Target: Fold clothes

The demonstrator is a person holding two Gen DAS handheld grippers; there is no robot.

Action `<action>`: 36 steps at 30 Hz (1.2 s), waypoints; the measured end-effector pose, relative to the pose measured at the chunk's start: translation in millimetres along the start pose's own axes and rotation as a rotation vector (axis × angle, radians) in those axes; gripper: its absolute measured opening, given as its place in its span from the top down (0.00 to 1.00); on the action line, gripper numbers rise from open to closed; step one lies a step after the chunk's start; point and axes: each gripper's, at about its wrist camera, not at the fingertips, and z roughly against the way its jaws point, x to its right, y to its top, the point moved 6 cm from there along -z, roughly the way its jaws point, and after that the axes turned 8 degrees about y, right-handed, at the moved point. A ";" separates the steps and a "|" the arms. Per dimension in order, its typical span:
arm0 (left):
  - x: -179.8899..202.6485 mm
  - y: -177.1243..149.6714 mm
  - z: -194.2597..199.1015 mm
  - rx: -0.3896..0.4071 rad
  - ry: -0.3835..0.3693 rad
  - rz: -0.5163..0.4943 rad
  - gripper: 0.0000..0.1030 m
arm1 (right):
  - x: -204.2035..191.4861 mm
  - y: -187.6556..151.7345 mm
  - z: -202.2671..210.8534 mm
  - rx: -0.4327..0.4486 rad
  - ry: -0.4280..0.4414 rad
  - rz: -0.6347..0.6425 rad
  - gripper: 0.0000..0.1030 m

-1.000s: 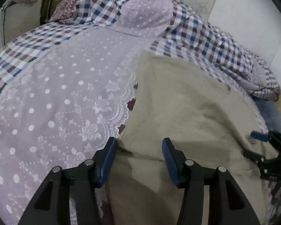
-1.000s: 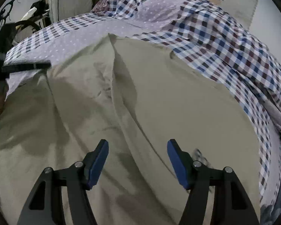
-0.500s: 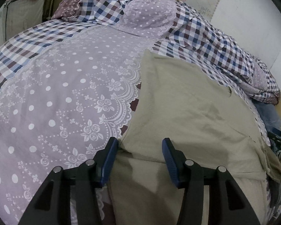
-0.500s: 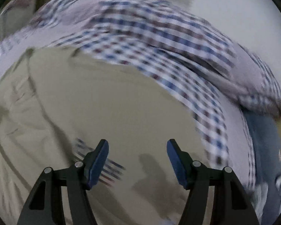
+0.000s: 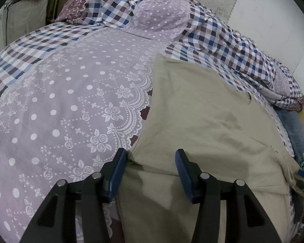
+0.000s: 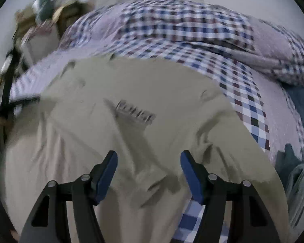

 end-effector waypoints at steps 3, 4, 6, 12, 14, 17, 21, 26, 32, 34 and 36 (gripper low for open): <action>0.4 0.1 -0.1 0.000 0.001 -0.002 0.47 | -7.5 -9.2 -19.7 -0.087 -0.081 0.108 0.34; 0.3 0.3 -0.2 0.000 0.001 -0.002 0.47 | -6.2 -10.6 -24.6 -0.106 -0.118 0.131 0.35; 0.6 0.0 -0.1 0.000 0.002 -0.001 0.47 | 9.0 -5.6 -27.5 -0.095 -0.255 0.147 0.35; 0.8 0.0 -0.1 0.000 0.003 -0.001 0.47 | 39.3 7.8 -3.1 0.033 -0.384 -0.012 0.36; 0.8 0.1 -0.1 0.000 0.002 0.000 0.47 | 37.0 4.6 -2.4 0.036 -0.354 -0.039 0.36; 0.8 0.3 -0.3 -0.001 0.000 0.000 0.47 | 28.6 -1.4 -3.3 0.036 -0.257 -0.085 0.36; 0.6 0.3 -0.4 -0.002 -0.020 0.003 0.42 | 23.8 -10.3 -12.9 0.010 -0.218 -0.122 0.36; -1.3 -0.1 3.1 -0.005 -0.058 0.019 0.39 | 32.1 -36.2 -23.0 -0.083 -0.319 -0.138 0.35; -15.0 -16.2 22.9 -0.021 -0.024 -0.020 0.39 | 24.2 -63.3 22.1 -0.037 -0.334 -0.214 0.34; -19.4 -24.1 34.8 -0.018 -0.005 -0.047 0.39 | 18.4 -74.2 48.3 0.007 -0.311 -0.245 0.34; -23.6 -31.5 49.6 -0.008 0.020 -0.073 0.39 | 10.6 -88.5 76.0 0.063 -0.282 -0.276 0.34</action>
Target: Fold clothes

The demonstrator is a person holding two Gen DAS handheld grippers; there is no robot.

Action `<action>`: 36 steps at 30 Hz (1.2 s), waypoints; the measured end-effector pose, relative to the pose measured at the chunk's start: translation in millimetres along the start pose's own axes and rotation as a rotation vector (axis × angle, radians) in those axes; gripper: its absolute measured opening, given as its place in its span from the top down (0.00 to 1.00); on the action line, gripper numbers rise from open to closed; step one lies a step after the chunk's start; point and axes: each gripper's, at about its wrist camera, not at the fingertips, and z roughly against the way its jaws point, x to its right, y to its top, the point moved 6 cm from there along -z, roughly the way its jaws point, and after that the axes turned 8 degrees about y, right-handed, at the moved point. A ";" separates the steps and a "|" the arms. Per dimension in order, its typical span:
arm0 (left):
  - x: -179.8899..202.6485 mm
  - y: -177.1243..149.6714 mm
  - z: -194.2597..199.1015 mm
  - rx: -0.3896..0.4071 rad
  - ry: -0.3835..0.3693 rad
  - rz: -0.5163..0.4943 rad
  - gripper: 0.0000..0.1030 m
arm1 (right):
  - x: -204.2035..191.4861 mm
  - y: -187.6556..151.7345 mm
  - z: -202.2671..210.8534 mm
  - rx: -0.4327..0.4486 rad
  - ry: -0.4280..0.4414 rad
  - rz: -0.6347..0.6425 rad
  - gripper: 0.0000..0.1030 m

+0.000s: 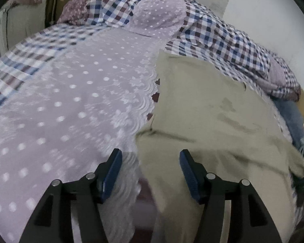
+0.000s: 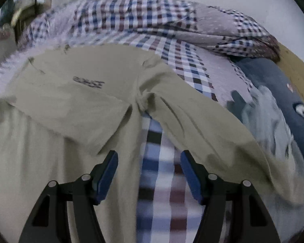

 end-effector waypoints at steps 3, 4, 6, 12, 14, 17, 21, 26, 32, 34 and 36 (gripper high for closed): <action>-5.0 -18.5 25.2 0.021 0.018 -0.032 0.38 | 4.7 -19.0 32.6 0.054 0.032 -0.051 0.32; -7.4 -26.7 35.4 0.033 0.021 -0.040 0.38 | 5.6 -25.7 40.0 0.060 0.050 -0.070 0.32; -12.6 -43.9 55.3 0.051 0.022 -0.054 0.38 | 6.3 -41.7 53.9 0.063 0.091 -0.112 0.32; -55.2 -98.5 109.8 0.061 -0.005 0.025 0.38 | 3.2 -103.1 92.8 0.065 0.176 -0.202 0.32; -75.8 -113.8 126.9 0.068 -0.028 0.105 0.38 | 0.8 -125.4 102.7 0.067 0.200 -0.234 0.32; -91.5 -129.7 146.9 0.083 -0.044 0.148 0.38 | -0.8 -145.1 106.5 0.053 0.238 -0.254 0.32; -96.6 -144.8 162.9 0.076 -0.044 0.136 0.38 | -10.5 -172.2 115.7 0.043 0.256 -0.223 0.32; -98.1 -170.2 167.0 -0.021 -0.067 0.154 0.38 | -7.7 -194.8 125.4 0.063 0.294 -0.266 0.32; -95.2 -209.8 175.3 -0.141 -0.101 0.212 0.38 | -24.9 -197.0 135.1 0.088 0.327 -0.214 0.32; -90.9 -220.1 177.6 -0.166 -0.107 0.226 0.38 | -42.1 -193.5 137.8 0.099 0.341 -0.151 0.32; -83.2 -231.3 177.0 -0.195 -0.110 0.227 0.38 | -54.8 -194.4 134.5 0.086 0.316 -0.103 0.32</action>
